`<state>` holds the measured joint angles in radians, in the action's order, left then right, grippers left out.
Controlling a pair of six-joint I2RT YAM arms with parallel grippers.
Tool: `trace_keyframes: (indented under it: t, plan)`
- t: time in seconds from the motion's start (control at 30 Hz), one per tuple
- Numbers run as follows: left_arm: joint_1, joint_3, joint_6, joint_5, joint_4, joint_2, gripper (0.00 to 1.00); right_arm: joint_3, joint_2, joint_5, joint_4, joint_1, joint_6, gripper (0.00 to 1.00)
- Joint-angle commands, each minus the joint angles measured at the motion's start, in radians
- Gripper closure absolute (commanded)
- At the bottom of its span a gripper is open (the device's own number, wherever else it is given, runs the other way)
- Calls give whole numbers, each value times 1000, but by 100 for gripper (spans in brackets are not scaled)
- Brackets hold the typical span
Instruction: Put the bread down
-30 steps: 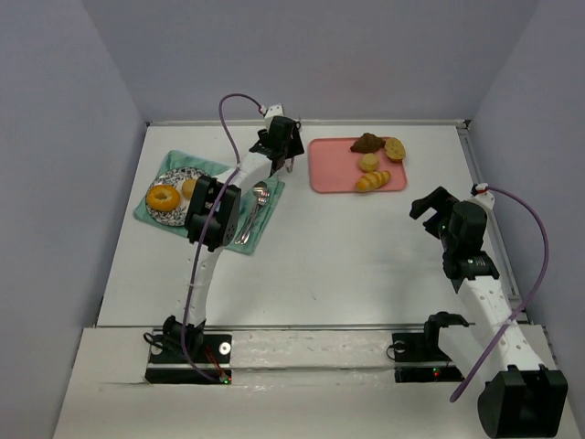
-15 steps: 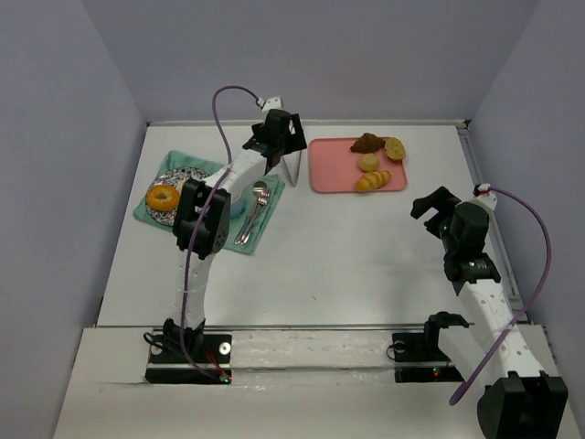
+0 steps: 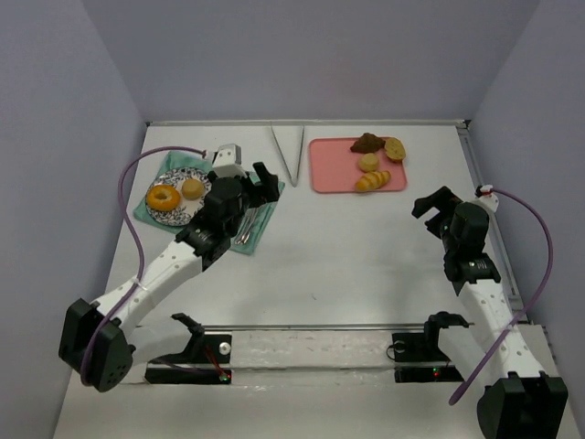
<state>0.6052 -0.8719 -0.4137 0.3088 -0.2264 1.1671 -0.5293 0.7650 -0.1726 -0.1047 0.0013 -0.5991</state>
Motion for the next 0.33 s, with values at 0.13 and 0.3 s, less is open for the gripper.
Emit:
trace_keyframes:
  t: [0.13,0.3]
  plan:
    - [-10,194,-36,70,-51,-236,1,-38,-23,-25,16,2,-27,0]
    - [-10,192,-31,76,-44,-241,1,-44,-18,-4,16,2,-11,0]
